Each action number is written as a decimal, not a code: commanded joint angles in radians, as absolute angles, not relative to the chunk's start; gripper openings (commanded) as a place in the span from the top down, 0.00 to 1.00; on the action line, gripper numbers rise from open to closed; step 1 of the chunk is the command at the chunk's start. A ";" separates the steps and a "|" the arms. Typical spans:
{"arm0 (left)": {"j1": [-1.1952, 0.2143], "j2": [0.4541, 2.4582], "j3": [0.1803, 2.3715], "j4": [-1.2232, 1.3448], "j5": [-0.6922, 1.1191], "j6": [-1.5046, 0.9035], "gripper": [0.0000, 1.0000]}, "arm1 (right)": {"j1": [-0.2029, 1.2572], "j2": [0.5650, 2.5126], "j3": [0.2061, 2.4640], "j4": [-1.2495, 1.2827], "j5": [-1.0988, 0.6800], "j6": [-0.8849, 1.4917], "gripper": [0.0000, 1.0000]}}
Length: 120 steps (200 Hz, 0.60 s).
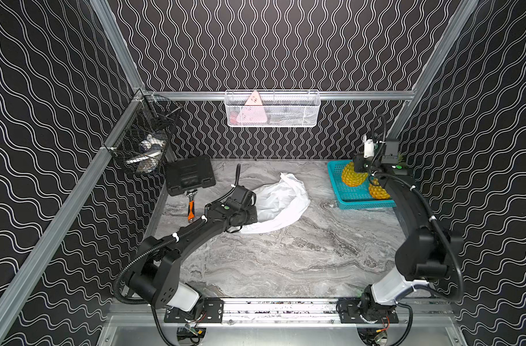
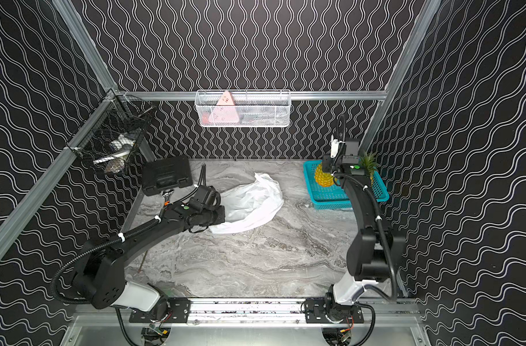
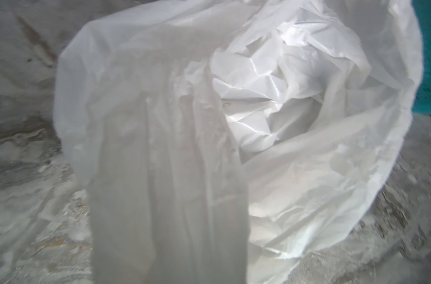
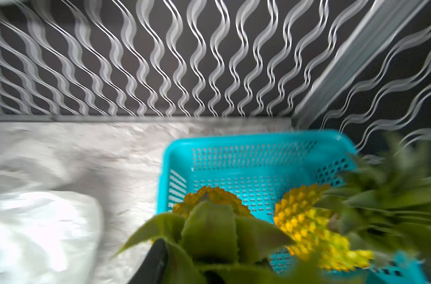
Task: Place the pineapple into a plastic bag & tie a knot
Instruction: Adjust the plastic bag at the center of the board, then place the pineapple in the plastic bag.
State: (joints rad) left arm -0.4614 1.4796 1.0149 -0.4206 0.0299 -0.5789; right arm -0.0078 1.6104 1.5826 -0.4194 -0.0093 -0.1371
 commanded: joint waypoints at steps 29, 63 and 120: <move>-0.487 1.402 0.977 -0.454 0.252 -0.406 1.00 | 0.257 1.437 1.686 -0.623 -0.167 -0.141 1.00; -0.489 1.327 0.914 -0.437 0.291 -0.427 1.00 | 0.515 1.395 1.533 -0.514 -0.171 -0.026 1.00; -0.488 1.314 0.839 -0.308 0.326 -0.610 1.00 | 0.738 1.483 1.285 -0.219 -0.095 -0.010 1.00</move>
State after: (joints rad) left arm -0.4892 1.3136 0.8494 -0.3809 0.3061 -0.5266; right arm 0.6998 1.4506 1.3285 -0.4358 -0.1165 -0.0372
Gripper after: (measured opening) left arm 0.050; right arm 0.353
